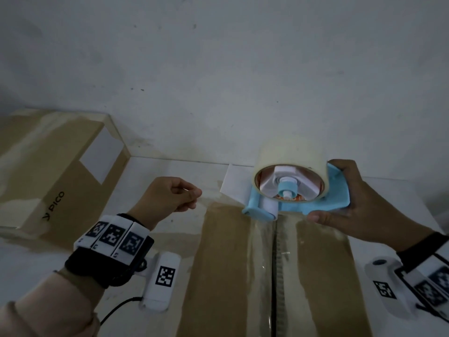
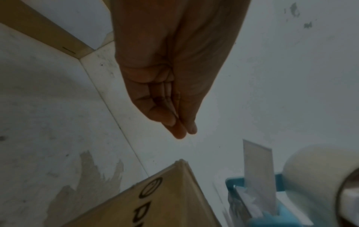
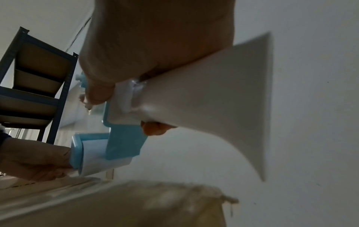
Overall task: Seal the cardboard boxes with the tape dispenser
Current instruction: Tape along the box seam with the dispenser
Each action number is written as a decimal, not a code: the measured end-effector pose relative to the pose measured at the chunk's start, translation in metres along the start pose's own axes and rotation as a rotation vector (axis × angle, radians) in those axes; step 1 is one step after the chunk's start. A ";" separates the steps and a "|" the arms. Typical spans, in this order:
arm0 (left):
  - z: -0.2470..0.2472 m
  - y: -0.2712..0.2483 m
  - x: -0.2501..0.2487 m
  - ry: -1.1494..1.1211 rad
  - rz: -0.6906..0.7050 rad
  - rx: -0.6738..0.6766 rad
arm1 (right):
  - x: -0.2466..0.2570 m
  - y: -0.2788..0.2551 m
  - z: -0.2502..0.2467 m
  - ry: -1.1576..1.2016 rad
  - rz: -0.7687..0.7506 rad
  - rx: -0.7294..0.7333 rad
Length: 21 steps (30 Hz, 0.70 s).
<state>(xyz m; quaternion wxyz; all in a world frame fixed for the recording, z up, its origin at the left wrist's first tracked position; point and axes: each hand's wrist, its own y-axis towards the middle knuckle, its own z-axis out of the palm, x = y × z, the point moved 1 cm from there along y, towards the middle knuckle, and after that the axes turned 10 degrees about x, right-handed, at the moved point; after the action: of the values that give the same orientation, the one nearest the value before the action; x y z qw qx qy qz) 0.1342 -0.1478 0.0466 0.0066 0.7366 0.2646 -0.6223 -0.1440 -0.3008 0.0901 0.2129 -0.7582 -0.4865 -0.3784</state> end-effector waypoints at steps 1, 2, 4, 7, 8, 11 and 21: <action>0.000 0.000 0.001 0.000 0.003 -0.004 | -0.001 0.000 0.000 -0.006 0.006 -0.002; 0.001 0.001 0.002 0.000 0.007 -0.008 | -0.001 0.001 0.000 -0.014 0.010 -0.004; 0.001 0.002 0.004 -0.001 0.011 -0.013 | -0.002 0.003 0.001 -0.024 0.014 -0.003; 0.001 0.004 0.007 0.001 0.021 -0.012 | -0.002 0.004 0.001 -0.017 0.017 0.007; 0.001 0.005 0.008 0.002 0.023 -0.011 | -0.002 0.004 0.001 -0.011 0.018 0.007; 0.002 0.006 0.013 0.003 0.018 -0.016 | -0.005 0.005 0.002 -0.007 0.018 0.000; 0.026 0.013 0.042 -0.055 -0.129 0.158 | -0.016 0.004 0.007 0.036 -0.005 -0.026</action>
<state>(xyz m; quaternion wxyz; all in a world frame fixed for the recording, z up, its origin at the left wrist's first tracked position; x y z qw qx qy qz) 0.1192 -0.1522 -0.0017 -0.0842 0.6988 0.2615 -0.6605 -0.1415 -0.3069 0.0730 0.2110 -0.7525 -0.4797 -0.3989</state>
